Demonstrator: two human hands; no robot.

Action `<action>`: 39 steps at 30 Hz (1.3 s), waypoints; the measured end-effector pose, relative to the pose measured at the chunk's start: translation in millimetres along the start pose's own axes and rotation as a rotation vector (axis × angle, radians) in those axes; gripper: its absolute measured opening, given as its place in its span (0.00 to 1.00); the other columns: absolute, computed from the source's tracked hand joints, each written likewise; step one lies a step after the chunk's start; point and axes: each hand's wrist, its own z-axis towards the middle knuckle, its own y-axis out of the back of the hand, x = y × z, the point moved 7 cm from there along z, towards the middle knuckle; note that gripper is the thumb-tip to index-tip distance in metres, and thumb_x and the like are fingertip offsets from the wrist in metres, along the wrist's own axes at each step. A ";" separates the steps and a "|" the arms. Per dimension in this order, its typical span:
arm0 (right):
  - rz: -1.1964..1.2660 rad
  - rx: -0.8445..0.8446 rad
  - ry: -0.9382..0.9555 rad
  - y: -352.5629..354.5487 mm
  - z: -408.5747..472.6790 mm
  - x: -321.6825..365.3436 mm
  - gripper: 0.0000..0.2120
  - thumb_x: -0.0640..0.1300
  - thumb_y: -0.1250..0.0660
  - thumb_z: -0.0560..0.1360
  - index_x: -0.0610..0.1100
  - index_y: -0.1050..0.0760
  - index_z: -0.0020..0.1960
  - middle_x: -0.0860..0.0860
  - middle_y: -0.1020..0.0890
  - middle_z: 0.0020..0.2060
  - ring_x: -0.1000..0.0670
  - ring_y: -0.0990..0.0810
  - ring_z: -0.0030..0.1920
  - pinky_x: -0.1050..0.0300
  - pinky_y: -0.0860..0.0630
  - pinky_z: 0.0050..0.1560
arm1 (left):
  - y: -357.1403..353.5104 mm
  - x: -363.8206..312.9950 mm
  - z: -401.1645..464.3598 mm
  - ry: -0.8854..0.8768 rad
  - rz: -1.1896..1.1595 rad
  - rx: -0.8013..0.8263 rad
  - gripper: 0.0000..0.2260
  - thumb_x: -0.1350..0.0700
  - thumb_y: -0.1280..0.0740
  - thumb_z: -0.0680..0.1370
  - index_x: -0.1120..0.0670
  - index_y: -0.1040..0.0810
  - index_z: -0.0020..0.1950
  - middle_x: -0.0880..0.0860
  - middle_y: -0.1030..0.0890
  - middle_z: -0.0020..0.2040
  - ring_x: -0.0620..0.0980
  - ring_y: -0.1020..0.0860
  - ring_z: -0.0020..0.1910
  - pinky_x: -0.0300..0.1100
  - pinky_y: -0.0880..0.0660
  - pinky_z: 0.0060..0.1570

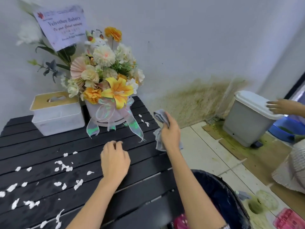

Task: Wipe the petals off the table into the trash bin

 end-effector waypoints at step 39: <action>-0.468 0.621 0.288 -157.0 34.4 18.7 0.25 0.30 0.45 0.68 0.50 0.21 0.55 0.47 0.19 0.56 0.41 0.24 0.57 0.49 0.28 0.54 | -10.4 21.9 5.8 0.276 -0.470 -0.209 0.21 0.67 0.47 0.77 0.59 0.35 0.69 0.57 0.33 0.71 0.51 0.41 0.73 0.48 0.37 0.69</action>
